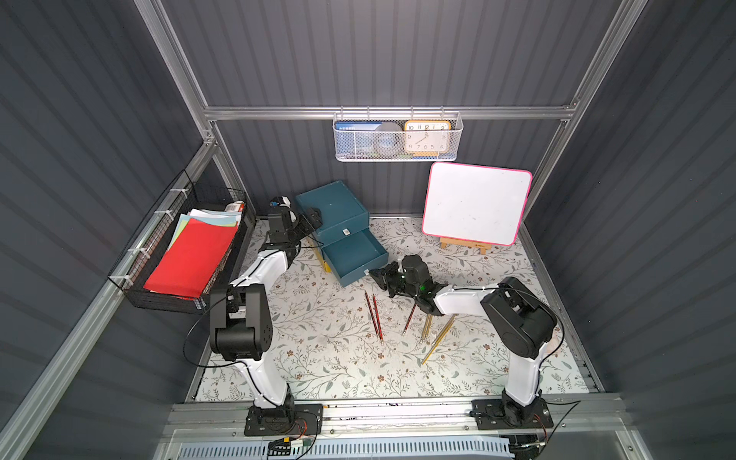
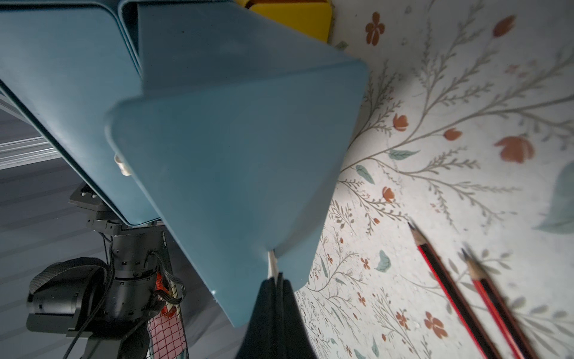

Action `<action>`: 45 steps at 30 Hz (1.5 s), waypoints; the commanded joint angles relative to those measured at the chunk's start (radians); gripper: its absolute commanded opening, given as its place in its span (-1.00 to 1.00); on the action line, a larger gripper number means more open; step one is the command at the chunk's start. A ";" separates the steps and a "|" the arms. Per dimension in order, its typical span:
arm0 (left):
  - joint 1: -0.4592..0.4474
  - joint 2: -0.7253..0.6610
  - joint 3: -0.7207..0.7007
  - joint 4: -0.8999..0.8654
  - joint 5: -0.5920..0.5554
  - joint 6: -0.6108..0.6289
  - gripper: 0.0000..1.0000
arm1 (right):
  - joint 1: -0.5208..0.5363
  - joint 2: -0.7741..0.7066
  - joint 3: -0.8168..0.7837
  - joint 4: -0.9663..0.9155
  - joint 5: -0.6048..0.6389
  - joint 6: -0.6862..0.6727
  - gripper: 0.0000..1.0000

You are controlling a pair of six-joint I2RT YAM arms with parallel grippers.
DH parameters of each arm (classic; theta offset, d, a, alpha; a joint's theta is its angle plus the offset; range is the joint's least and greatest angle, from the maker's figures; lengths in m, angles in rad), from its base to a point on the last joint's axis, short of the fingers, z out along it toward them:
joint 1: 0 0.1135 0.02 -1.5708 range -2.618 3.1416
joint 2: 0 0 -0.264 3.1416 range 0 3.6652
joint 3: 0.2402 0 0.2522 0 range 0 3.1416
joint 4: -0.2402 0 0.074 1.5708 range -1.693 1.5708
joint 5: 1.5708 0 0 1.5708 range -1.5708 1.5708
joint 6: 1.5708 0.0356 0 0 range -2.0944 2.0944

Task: Please place the pencils in the drawer according to their color
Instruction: Open the drawer in the storage box, then pick up the pencil from the center of the board.

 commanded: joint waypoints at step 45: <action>-0.002 0.001 -0.031 -0.058 0.005 0.006 1.00 | 0.162 -0.184 0.271 -1.096 0.170 -0.851 -0.10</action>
